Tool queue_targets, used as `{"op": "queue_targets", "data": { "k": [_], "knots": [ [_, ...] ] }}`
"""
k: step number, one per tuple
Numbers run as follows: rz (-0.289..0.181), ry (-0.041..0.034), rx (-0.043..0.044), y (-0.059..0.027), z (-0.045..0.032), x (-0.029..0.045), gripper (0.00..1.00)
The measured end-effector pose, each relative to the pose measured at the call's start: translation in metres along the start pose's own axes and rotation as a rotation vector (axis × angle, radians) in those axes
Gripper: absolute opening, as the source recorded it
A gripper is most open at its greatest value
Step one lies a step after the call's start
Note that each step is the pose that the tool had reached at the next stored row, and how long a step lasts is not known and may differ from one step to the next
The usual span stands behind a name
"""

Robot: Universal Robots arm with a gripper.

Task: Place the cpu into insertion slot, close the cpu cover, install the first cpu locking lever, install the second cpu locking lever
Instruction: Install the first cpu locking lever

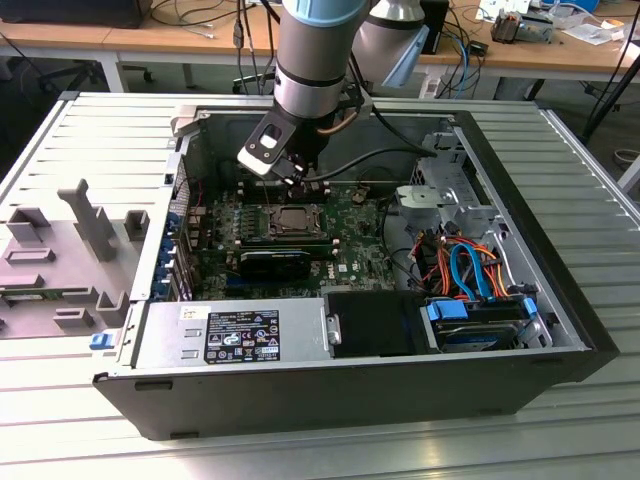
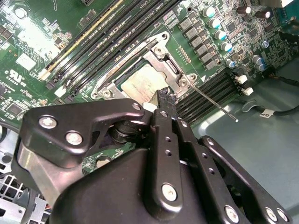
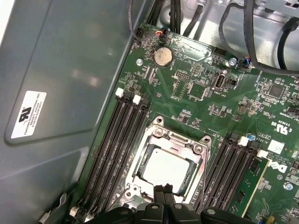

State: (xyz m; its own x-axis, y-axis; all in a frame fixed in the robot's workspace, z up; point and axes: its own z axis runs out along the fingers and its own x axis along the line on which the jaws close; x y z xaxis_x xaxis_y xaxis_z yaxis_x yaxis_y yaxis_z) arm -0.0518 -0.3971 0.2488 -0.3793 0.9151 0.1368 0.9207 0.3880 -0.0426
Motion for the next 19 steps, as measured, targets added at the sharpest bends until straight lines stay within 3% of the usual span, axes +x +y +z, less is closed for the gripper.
{"op": "queue_targets", "data": {
  "k": [19],
  "knots": [
    [-0.024, -0.001, 0.0032, 0.0, 0.0, 0.0, 0.11]
  ]
}}
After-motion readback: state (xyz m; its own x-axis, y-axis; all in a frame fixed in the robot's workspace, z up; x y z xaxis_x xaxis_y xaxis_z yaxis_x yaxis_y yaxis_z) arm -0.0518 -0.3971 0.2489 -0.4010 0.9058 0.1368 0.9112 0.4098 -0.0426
